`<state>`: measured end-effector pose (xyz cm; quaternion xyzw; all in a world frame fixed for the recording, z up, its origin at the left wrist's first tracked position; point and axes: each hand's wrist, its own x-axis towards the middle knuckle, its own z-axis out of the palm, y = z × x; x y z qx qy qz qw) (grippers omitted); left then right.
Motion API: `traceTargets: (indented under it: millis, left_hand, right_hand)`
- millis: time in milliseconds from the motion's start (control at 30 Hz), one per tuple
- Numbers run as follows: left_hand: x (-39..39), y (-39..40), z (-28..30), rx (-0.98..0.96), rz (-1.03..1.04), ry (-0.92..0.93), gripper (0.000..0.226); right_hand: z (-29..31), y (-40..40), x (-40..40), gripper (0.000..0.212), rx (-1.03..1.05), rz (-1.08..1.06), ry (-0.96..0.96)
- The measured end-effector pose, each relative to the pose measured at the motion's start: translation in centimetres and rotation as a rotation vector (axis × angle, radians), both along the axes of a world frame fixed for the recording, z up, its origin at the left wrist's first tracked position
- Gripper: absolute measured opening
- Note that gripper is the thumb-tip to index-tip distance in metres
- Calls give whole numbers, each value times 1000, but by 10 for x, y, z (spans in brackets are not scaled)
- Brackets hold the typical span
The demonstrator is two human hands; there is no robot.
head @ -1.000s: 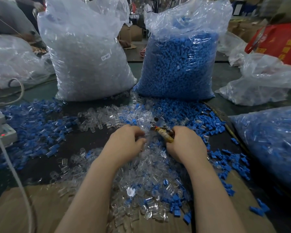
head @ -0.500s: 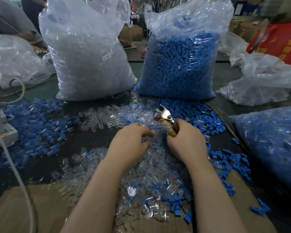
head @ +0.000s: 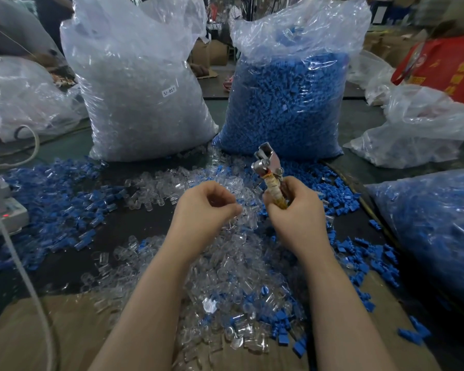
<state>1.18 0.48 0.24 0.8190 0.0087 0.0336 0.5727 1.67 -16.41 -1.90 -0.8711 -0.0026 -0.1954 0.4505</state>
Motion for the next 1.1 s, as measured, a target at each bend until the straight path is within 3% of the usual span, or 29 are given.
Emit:
traceTargets:
  millis: [200, 400, 900, 1100]
  left_hand:
    - [-3, 0, 7, -250, 10, 48, 9]
    - [-4, -5, 10, -424, 87, 35, 6]
    - [-9, -21, 16, -680, 2, 136, 4]
    - [-11, -22, 16, -594, 23, 52, 6]
  right_hand:
    - [7, 2, -4, 14, 281, 138, -51]
    - [12, 8, -7, 19, 370, 193, -61]
    - [10, 14, -8, 12, 293, 177, -135]
    - [9, 14, -9, 14, 240, 131, -145]
